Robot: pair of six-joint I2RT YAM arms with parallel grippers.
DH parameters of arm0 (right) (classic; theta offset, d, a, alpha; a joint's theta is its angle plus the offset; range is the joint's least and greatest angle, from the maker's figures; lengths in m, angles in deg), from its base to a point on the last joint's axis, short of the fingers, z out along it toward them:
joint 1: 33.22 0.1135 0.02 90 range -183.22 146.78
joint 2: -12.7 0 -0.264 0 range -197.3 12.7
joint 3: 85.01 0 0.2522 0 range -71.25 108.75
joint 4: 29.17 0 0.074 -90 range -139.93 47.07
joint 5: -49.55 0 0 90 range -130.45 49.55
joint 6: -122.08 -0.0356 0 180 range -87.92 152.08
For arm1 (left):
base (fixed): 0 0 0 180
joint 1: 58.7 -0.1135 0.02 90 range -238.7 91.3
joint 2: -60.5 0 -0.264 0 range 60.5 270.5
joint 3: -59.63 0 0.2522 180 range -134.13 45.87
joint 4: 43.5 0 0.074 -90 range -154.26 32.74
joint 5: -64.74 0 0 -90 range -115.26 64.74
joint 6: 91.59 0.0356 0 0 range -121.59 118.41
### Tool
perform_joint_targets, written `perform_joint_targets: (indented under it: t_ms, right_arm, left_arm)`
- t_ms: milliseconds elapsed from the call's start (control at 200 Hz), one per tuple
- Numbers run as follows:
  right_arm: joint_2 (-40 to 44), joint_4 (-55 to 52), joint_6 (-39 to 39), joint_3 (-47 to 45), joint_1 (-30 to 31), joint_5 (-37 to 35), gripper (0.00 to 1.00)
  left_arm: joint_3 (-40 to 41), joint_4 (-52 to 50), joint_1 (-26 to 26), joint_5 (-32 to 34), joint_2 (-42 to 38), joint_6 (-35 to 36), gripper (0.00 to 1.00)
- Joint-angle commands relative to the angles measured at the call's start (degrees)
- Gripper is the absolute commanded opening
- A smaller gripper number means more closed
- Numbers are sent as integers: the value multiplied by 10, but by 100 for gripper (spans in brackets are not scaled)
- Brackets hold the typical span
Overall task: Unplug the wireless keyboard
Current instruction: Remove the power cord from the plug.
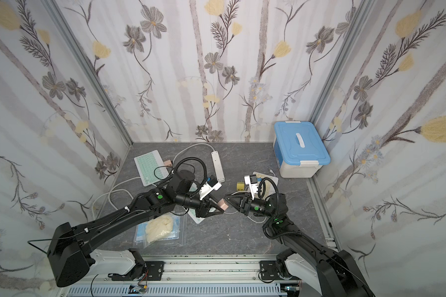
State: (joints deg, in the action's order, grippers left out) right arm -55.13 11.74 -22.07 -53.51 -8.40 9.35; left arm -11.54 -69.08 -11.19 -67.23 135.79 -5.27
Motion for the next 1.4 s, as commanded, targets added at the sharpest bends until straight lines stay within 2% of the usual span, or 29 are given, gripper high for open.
perform_joint_targets:
  t_ms: [0,155,320,649,879,1099,1179,1294,1394]
  right_arm:
    - [-4,41,-9,2,1,4,28]
    - [-19,60,-18,4,2,7,19]
    - [-45,77,-21,30,2,17,0]
    - [-70,88,-25,74,-14,48,0]
    - [-68,84,-42,75,-56,76,0]
    - [-49,48,-29,82,-82,72,0]
    - [-52,45,-29,90,-87,71,0]
    - [-57,43,-33,101,-100,68,0]
    - [-59,43,-34,106,-110,66,0]
  left_arm:
    - [1,33,-3,-3,-3,-7,0]
    - [1,58,-5,-1,2,-18,0]
    - [-11,63,-7,-22,19,-19,0]
    - [-13,61,-20,-32,24,-17,0]
    - [-15,43,-27,-28,28,-11,0]
    - [-8,41,-28,-23,26,-8,0]
    - [-6,44,-29,-11,27,-9,0]
    - [7,56,-29,42,22,-10,0]
    - [12,63,-29,36,25,-16,0]
